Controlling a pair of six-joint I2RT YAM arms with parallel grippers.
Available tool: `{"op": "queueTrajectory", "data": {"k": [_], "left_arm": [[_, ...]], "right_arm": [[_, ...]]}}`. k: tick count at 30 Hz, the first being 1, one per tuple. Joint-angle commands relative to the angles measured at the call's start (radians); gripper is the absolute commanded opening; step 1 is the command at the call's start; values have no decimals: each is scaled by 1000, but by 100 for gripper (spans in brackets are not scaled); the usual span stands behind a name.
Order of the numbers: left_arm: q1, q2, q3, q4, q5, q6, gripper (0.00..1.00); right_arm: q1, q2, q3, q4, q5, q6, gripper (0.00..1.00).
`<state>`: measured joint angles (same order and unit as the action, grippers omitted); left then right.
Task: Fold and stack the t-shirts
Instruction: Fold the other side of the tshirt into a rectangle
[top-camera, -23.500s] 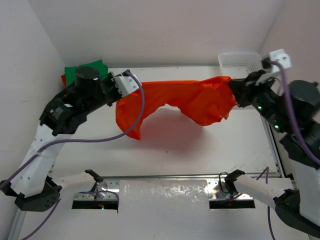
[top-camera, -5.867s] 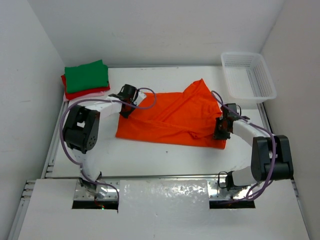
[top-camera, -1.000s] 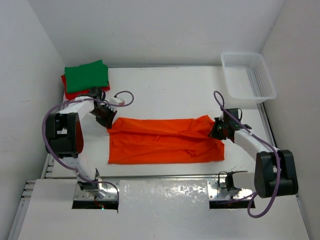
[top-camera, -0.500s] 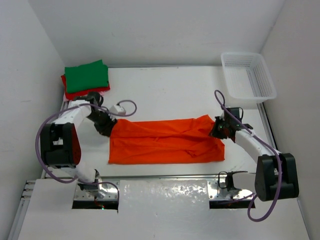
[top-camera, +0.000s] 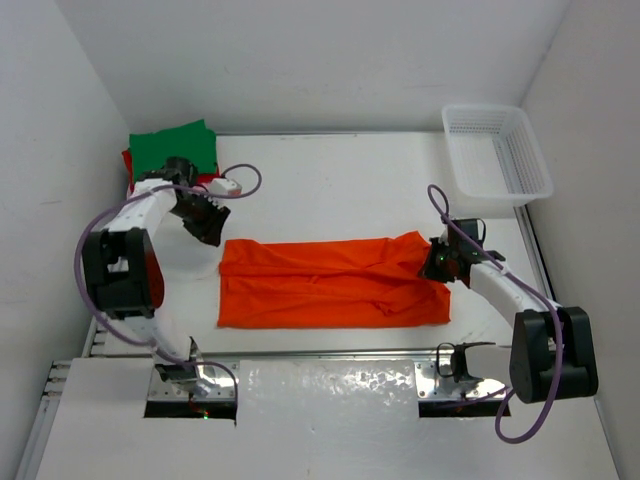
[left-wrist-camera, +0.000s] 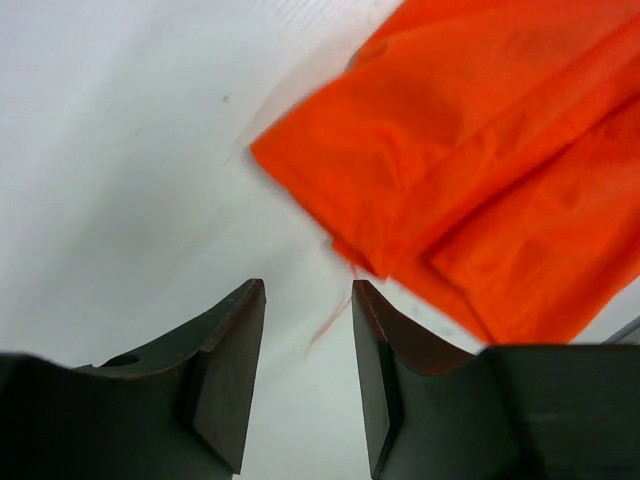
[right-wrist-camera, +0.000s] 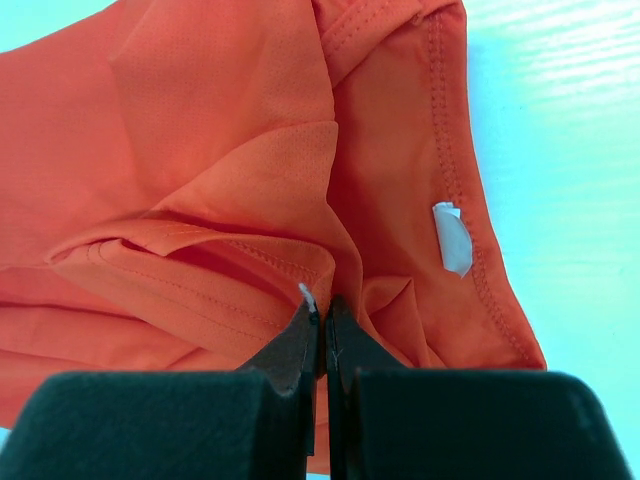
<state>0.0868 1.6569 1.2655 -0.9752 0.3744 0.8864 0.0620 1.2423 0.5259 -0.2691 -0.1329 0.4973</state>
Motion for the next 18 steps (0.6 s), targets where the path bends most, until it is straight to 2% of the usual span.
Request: {"op": "queueTrajectory", "data": {"k": [1,3,9,13,18], "left_arm": [[-1,121,17,1,106,-139,38],[-2,136,-5,15,106,-153,42],[-19,127,-38,49,138,-185,43],[-27,122,-71,89,130,-210,42],[-42,145,-95,86,107,-204,36]], "right_arm": [[-1,-15,0,36,10,-6,0],[-1,-17,-1,37,15,-8,0],[-1,-9,-7,37,24,-13,0],[-1,-7,-9,39,22,-11,0],[-1,-7,-4,34,26,-11,0]]}}
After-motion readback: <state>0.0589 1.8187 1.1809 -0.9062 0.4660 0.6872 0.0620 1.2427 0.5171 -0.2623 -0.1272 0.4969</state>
